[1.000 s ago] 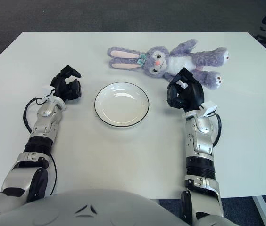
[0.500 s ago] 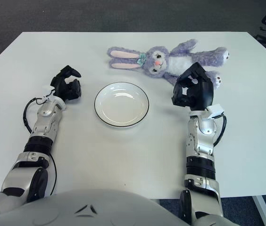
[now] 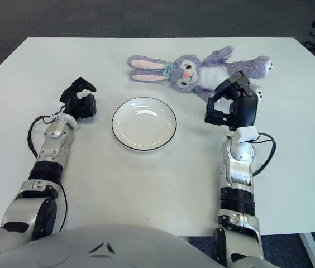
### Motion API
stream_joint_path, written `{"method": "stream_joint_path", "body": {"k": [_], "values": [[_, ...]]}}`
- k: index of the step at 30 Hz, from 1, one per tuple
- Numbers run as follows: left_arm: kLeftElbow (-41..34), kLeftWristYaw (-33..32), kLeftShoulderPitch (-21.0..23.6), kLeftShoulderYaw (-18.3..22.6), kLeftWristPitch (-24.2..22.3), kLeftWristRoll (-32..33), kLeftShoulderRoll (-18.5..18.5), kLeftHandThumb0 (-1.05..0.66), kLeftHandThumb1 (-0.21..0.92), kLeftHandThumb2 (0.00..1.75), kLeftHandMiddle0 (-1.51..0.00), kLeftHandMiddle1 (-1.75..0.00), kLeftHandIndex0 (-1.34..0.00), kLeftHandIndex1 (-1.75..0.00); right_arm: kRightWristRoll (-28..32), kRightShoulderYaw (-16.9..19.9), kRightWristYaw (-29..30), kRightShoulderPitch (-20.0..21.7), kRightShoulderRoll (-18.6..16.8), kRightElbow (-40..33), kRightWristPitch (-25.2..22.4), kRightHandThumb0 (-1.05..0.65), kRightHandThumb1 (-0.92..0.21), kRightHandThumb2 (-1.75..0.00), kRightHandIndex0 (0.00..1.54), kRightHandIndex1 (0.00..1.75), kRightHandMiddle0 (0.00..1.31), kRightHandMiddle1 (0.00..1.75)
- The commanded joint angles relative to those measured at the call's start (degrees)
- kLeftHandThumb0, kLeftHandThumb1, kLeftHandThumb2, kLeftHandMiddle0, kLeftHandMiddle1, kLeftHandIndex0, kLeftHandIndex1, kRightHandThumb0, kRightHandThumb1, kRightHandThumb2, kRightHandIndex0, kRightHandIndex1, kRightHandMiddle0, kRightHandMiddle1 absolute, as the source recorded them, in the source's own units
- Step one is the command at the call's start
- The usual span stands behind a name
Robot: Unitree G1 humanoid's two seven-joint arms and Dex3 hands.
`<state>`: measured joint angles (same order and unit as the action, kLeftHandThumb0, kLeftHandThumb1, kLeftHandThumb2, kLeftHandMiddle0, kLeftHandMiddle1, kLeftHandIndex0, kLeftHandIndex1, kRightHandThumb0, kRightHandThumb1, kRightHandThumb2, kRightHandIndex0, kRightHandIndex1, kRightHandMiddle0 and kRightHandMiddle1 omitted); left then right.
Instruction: Put the doll into the plate.
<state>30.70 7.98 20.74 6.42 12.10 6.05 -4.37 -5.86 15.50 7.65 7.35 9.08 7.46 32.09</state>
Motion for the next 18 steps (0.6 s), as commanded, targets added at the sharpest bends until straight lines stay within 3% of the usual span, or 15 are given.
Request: {"method": "stream_joint_path", "body": {"k": [1, 3, 7, 12, 16, 18], "values": [[4.73, -1.05, -6.01, -0.72, -1.74, -0.63, 2.14, -0.46, 0.37, 1.25, -1.17, -1.75, -0.57, -1.75, -2.93, -0.06, 2.95, -5.52, -1.76, 1.71, 0.74, 0.0, -0.19, -1.45, 0.73, 1.69, 0.47, 1.75], [4.94, -1.16, -6.07, -0.78, -1.55, -0.69, 2.14, -0.46, 0.37, 1.25, -1.17, -1.75, -0.57, -1.75, -3.82, -0.07, 3.56, -5.71, -1.24, 0.08, -0.21, 0.0, -0.2, -1.43, 0.73, 1.67, 0.46, 1.75], [5.09, -1.38, -6.15, -0.87, -1.48, -0.65, 2.16, -0.46, 0.37, 1.25, -1.16, -1.75, -0.57, -1.75, -8.99, -0.37, 4.59, -6.86, -0.39, -8.05, -7.1, 0.0, -0.25, -1.36, 0.7, 1.63, 0.44, 1.75], [5.42, -1.24, -6.14, -0.82, -1.02, -0.47, 2.11, -0.46, 0.37, 1.25, -1.16, -1.75, -0.57, -1.75, -18.36, -1.67, 6.59, -7.53, 1.41, -12.45, -13.27, -0.01, -0.36, -1.21, 0.63, 1.59, 0.38, 1.75], [6.4, -0.77, -6.07, -0.77, -0.08, -0.51, 1.71, -0.46, 0.39, 1.23, -1.15, -1.75, -0.56, -1.75, -26.15, -3.31, 8.92, -7.39, 3.91, -12.66, -15.89, -0.01, -0.6, -0.88, 0.51, 1.49, 0.27, 1.74], [6.75, -0.61, -6.06, -0.86, 0.34, -0.63, 1.52, -0.45, 0.4, 1.22, -1.15, -1.75, -0.55, -1.75, -29.17, -4.34, 10.07, -6.7, 5.37, -11.65, -16.49, -0.18, -0.72, -0.73, 0.44, 1.42, 0.28, 1.71]]}}
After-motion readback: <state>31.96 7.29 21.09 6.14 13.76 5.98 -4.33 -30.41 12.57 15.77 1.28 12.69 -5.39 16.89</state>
